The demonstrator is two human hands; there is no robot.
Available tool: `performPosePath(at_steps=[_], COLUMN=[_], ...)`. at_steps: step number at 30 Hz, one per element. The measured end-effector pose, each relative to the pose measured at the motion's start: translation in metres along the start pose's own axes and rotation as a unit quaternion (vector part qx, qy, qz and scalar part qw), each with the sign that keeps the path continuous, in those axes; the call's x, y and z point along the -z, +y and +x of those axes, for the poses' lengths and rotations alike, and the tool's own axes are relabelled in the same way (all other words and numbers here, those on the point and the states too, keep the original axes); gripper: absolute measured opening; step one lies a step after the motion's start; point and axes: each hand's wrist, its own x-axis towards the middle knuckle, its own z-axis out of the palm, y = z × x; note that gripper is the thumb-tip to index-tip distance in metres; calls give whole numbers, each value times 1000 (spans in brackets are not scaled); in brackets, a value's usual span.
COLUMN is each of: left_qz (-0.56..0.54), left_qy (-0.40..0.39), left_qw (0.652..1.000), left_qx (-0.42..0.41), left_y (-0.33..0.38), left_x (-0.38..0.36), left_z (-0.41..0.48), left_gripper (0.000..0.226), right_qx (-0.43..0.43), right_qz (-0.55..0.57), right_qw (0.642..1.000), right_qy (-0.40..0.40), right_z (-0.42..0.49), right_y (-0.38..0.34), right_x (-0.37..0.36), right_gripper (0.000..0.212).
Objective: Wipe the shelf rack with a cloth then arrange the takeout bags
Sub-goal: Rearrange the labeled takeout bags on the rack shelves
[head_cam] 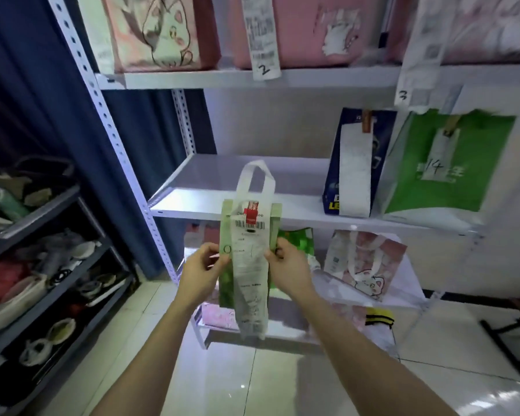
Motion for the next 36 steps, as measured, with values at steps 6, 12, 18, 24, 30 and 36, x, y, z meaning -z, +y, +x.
performPosePath(at_steps=[6,12,18,24,30,36], left_qz=[22,12,63,120,88,74], left_qy=[33,37,56,75,77,79], left_qw=[997,996,992,985,988,988], left_qx=[-62,-81,-94,-96,-101,-113], left_y=[60,100,121,123,116,109], left_x=[-18,-61,-95,-121,-128,-127], left_z=[46,115,191,233,234,224], left_gripper=[9,16,22,11,7,18], right_qx=[45,71,69,71,70,61], right_qz=[11,-29,-14,-39,-1,-69], right_qw=[995,991,990,986,989,901], right_qy=[83,112,120,143,127,424], right_z=[46,106,183,232,217,186], right_y=[-61,-72,-61,-28,-5,26], right_x=[61,110,127,124,132,181], right_gripper=[10,13,8,9,18,28])
